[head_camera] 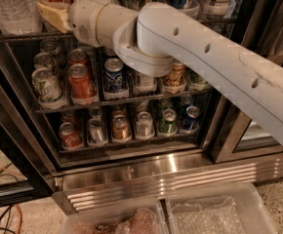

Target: Pick coke can from top shelf of fridge

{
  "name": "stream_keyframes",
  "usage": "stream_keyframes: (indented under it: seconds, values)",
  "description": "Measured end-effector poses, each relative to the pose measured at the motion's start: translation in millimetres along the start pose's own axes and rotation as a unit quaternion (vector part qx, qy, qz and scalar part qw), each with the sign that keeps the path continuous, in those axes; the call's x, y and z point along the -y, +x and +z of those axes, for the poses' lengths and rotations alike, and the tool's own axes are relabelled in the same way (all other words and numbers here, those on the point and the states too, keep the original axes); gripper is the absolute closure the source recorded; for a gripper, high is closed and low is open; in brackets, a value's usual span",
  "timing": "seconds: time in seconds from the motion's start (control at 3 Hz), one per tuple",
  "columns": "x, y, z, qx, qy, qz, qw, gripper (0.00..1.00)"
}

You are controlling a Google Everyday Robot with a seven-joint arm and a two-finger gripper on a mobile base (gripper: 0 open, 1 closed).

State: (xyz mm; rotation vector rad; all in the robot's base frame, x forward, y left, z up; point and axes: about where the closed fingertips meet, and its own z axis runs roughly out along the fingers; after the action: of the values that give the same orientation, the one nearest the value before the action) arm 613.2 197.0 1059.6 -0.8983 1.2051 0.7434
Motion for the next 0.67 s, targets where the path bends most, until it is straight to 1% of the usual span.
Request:
stream_keyframes:
  seconds: [0.33, 0.67]
  values:
    - [-1.1, 0.3, 0.1, -0.002, -0.003, 0.001, 1.0000, 1.00]
    - [-5.6, -0.4, 0.9, -0.004, -0.010, -0.005, 0.9999, 1.00]
